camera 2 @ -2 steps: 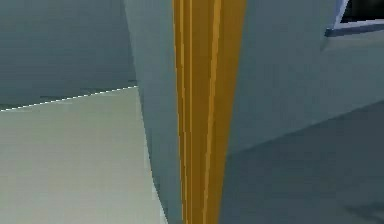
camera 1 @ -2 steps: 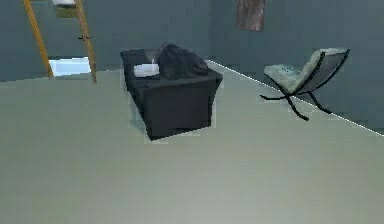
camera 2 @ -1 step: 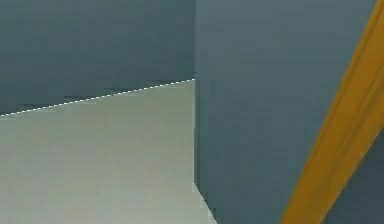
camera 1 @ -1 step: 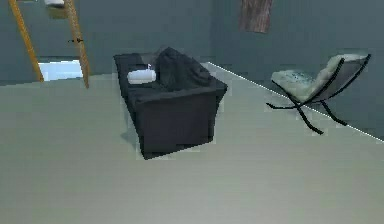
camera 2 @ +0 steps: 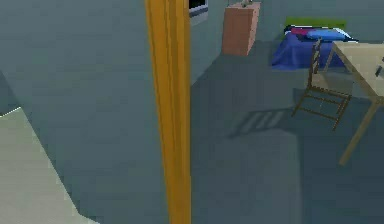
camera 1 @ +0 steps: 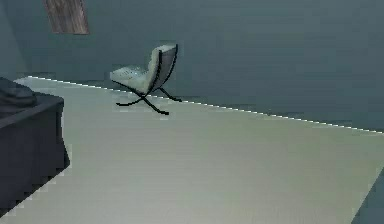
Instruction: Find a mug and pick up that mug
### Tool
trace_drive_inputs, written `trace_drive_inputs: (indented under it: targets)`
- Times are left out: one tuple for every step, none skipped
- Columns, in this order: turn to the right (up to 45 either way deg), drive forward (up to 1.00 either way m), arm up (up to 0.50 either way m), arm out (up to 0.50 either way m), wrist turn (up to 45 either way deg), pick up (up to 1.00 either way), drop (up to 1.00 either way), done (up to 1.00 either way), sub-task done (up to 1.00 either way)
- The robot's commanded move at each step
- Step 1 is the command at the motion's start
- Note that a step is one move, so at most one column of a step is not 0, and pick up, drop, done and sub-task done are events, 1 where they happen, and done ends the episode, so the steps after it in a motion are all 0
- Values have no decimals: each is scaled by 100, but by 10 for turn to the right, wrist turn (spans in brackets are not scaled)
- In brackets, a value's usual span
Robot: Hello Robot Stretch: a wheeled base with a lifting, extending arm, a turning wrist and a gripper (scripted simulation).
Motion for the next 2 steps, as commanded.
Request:
trace_drive_inputs:
  targets:
    - [180,0,0,0,0,0,0,0,0]
    - [0,100,0,0,0,0,0,0,0]
